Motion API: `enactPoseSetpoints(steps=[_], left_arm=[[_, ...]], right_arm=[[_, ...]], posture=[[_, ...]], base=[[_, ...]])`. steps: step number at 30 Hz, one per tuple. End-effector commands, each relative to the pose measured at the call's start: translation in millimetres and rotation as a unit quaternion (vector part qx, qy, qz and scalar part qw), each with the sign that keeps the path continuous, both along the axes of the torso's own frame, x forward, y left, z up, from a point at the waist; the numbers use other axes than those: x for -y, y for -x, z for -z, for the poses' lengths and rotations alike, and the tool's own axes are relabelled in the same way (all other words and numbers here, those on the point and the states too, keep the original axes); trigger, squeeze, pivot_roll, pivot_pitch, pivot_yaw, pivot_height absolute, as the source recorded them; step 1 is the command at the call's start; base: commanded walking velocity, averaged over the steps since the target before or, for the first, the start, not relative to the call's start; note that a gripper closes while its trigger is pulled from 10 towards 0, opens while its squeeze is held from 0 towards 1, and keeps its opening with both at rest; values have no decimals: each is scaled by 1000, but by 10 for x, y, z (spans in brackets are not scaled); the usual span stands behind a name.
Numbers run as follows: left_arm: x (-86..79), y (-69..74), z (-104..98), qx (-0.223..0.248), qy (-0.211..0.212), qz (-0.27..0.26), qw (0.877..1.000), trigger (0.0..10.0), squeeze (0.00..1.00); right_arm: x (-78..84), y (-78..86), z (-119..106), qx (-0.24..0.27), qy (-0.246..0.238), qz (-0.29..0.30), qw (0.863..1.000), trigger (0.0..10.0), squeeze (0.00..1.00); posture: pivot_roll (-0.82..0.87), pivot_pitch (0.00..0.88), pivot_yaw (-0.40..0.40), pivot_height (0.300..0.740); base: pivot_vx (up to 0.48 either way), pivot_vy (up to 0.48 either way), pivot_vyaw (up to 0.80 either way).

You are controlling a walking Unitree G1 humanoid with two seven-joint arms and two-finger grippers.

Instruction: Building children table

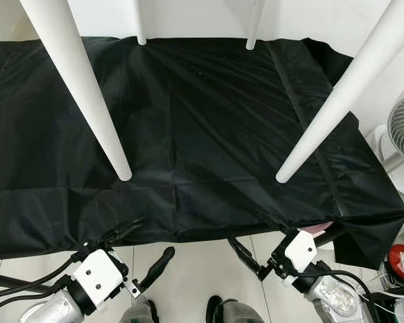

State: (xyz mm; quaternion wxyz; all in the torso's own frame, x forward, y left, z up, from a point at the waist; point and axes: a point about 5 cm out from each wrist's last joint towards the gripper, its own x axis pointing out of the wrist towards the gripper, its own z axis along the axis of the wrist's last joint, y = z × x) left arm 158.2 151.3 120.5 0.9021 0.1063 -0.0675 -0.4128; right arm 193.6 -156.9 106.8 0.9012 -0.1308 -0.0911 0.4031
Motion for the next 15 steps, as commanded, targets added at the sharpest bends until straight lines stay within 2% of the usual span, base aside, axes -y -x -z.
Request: enactPoseSetpoints(steps=[1, 6, 10, 15], left_arm=[[17, 92, 170, -25, -23, 36, 999, 10000, 0], [28, 183, 340, -34, -44, 55, 997, 10000, 0], [17, 310, 542, -59, -64, 80, 993, 10000, 0], [-14, 352, 703, -78, -78, 83, 990, 10000, 0]], right_arm=[[1, 48, 55, -19, 11, -39, 999, 10000, 0], [33, 129, 146, -55, 42, -99, 993, 10000, 0], [91, 220, 303, -106, 85, -156, 978, 10000, 0], [169, 226, 420, -127, 112, -168, 971, 10000, 0]], posture=[[49, 179, -31, 740], [50, 183, -35, 740], [56, 188, -40, 740], [59, 185, -43, 740]], base=[[0, 0, 0], [0, 0, 0], [0, 0, 0], [0, 0, 0]])
